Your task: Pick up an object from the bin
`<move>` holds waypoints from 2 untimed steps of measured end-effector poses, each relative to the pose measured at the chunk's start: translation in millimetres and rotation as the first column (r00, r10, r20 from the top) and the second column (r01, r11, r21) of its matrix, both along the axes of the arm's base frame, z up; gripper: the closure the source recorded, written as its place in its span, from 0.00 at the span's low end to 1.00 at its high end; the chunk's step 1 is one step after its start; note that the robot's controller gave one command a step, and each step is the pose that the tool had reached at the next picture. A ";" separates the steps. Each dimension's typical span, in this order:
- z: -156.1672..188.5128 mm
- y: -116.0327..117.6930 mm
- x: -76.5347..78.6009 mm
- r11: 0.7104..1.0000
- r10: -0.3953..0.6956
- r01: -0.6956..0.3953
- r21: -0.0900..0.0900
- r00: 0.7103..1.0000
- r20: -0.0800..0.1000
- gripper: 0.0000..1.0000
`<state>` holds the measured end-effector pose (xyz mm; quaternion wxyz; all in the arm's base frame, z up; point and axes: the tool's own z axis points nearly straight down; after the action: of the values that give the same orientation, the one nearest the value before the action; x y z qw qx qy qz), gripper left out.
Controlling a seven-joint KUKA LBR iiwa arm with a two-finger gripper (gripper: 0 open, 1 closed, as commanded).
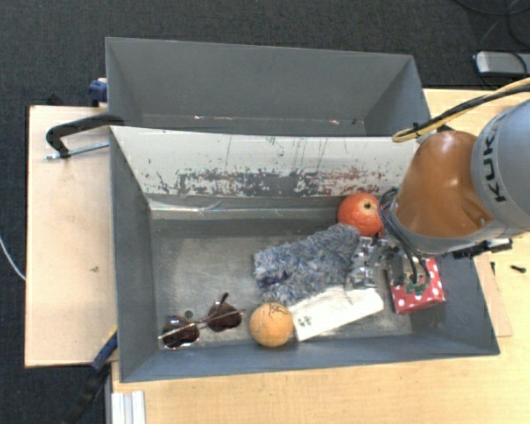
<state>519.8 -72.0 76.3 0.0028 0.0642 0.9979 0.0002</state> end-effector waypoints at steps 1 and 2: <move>22.3 0.6 0.6 1.000 -0.010 0.010 0.001 1.000 -0.005 1.00; 51.2 -1.7 7.2 1.000 -0.025 0.025 0.000 1.000 0.005 1.00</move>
Offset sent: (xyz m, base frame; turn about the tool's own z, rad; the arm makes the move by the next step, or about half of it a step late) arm 0.0060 -0.0035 0.0444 0.0320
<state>527.0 -73.7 127.6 0.0055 0.0769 0.9970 0.0003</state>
